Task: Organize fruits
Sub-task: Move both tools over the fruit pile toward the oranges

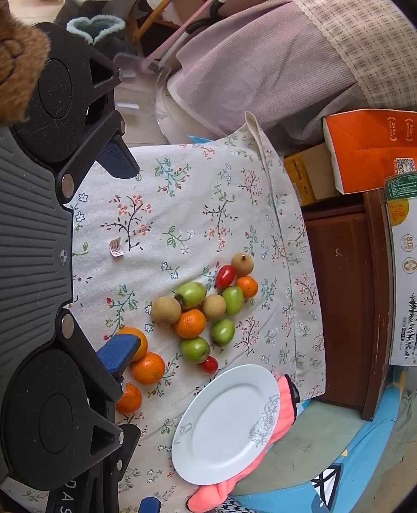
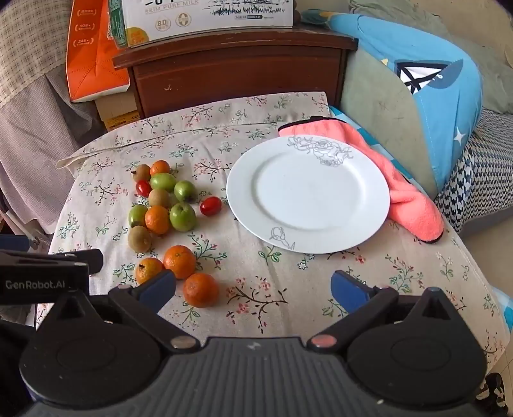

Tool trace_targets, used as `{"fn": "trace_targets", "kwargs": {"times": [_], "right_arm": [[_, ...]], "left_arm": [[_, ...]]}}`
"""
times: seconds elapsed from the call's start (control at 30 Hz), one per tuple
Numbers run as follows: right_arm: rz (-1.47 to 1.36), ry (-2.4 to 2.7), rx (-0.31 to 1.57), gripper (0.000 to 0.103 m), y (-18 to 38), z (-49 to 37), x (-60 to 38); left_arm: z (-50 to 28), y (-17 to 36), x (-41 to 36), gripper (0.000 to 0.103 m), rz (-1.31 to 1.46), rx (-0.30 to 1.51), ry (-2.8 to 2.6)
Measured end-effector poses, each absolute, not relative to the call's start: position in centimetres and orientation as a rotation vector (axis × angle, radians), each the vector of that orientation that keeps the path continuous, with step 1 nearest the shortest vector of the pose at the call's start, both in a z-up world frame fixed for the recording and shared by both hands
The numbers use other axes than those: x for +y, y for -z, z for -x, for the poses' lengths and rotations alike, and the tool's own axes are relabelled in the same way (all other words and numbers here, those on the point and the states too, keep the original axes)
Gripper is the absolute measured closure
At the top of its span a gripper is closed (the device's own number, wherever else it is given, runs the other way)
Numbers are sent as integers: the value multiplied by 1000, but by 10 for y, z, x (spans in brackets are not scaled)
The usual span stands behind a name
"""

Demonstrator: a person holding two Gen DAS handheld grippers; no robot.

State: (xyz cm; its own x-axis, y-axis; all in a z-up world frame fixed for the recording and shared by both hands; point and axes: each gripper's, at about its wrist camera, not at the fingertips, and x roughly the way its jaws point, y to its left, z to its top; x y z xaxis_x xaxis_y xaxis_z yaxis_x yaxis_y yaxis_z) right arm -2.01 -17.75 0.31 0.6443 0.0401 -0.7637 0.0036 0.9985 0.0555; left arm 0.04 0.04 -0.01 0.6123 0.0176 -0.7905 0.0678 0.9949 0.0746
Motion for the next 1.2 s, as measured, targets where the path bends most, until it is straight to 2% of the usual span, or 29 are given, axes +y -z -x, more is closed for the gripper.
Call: {"fn": "trace_targets", "kwargs": {"times": [1.2], "right_arm": [[-12,104,965,1,8,9,-168]], "left_arm": [[0,15,2,0,-106,974,-2]]}}
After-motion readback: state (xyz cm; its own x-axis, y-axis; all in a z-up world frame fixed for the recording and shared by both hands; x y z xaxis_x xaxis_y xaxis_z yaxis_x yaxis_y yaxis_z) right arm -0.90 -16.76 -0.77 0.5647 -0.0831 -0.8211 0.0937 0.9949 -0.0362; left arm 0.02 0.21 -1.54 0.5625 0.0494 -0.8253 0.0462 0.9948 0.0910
